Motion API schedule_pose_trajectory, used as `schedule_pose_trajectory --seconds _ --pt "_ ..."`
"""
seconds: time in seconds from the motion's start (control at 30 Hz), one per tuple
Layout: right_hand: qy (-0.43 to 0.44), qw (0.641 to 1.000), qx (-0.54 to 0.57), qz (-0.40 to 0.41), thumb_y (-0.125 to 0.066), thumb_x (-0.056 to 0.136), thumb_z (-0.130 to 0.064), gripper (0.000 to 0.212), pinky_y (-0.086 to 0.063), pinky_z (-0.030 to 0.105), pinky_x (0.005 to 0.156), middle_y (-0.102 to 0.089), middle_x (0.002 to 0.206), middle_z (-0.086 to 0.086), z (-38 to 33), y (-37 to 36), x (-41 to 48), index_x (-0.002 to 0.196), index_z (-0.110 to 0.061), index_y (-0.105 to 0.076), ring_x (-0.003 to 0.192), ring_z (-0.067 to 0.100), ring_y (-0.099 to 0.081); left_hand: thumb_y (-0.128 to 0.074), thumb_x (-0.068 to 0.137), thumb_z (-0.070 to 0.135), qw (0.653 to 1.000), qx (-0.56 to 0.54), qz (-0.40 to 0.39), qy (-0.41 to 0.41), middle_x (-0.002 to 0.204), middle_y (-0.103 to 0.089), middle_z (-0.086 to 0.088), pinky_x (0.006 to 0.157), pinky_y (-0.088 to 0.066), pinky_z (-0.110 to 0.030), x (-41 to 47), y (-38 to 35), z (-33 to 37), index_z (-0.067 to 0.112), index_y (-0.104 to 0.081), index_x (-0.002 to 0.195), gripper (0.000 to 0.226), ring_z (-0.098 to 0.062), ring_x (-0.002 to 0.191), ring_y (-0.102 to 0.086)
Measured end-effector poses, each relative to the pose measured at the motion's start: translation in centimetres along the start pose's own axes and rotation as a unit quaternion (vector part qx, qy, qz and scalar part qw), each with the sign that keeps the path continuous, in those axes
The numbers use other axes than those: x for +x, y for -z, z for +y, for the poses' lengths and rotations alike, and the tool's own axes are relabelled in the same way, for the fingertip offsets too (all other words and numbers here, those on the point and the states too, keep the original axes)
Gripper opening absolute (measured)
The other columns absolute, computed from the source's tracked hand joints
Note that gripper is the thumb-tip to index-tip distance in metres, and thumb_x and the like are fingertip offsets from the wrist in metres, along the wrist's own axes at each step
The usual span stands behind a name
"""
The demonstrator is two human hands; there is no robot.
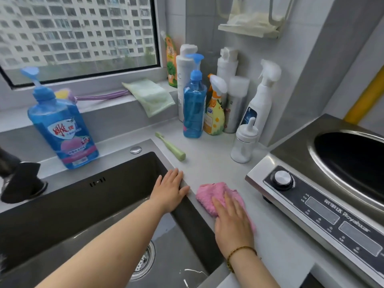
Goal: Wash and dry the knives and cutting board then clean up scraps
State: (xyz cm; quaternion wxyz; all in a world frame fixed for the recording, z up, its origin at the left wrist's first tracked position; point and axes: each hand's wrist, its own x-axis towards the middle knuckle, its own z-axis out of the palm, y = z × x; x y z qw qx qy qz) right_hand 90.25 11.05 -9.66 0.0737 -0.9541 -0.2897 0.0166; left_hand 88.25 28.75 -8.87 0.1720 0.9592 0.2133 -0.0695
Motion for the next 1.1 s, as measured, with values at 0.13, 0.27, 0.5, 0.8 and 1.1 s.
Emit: schedule_pose_trajectory --seconds 0.13,0.27,0.5,0.8,1.1 --pt "0.045 0.996 0.055 -0.059 -0.032 0.097 -0.021 0.054 0.003 0.027 0.115 0.009 0.156 -0.001 0.3 0.8 2.9 0.146 -0.032 -0.011 0.144 0.018 0.006 -0.022 0.1 0.04 1.0 -0.002 0.003 0.005 0.157 0.006 0.002 0.114 0.009 -0.033 0.5 -0.9 -0.2 0.019 0.0 0.148 0.057 -0.012 0.144 0.008" --pt "0.058 0.994 0.074 -0.062 -0.026 0.098 -0.02 0.053 0.005 0.028 0.116 0.011 0.156 -0.004 -0.4 0.5 6.0 0.146 -0.032 -0.008 0.144 0.017 0.008 -0.022 0.101 0.035 1.0 -0.015 -0.012 -0.004 0.157 0.002 0.004 0.114 0.007 -0.032 1.1 -0.3 -1.2 0.021 -0.007 0.148 0.052 -0.01 0.144 0.003" --pt "0.062 0.992 0.085 -0.076 -0.028 0.097 -0.019 0.052 -0.001 0.032 0.117 0.002 0.156 -0.005 -1.1 0.5 9.9 0.146 -0.032 -0.014 0.144 0.018 0.001 -0.025 0.1 0.037 1.0 0.005 0.011 -0.009 0.157 -0.001 0.004 0.115 0.001 -0.028 1.3 -0.7 -1.1 0.02 -0.007 0.148 0.055 -0.011 0.144 0.0" --pt "0.092 0.989 0.067 -0.089 -0.03 0.098 -0.027 0.051 -0.001 0.031 0.117 0.003 0.157 -0.002 -0.4 1.1 9.5 0.146 -0.031 -0.015 0.144 0.018 -0.002 -0.046 0.095 0.025 0.994 -0.07 0.078 0.008 0.148 -0.032 0.002 0.111 -0.019 -0.024 -2.4 0.2 -2.4 0.018 -0.039 0.139 0.045 -0.014 0.136 -0.029" --pt "0.053 0.996 0.076 -0.006 -0.04 0.094 -0.026 0.048 -0.013 0.028 0.114 -0.026 0.15 -0.001 -3.1 3.0 4.7 0.141 -0.023 -0.029 0.138 0.02 -0.02 -0.048 0.095 0.023 0.965 -0.161 0.144 0.145 0.124 -0.058 0.003 0.093 -0.039 -0.024 -13.1 4.2 -7.6 0.021 -0.057 0.122 0.029 -0.013 0.113 -0.052"
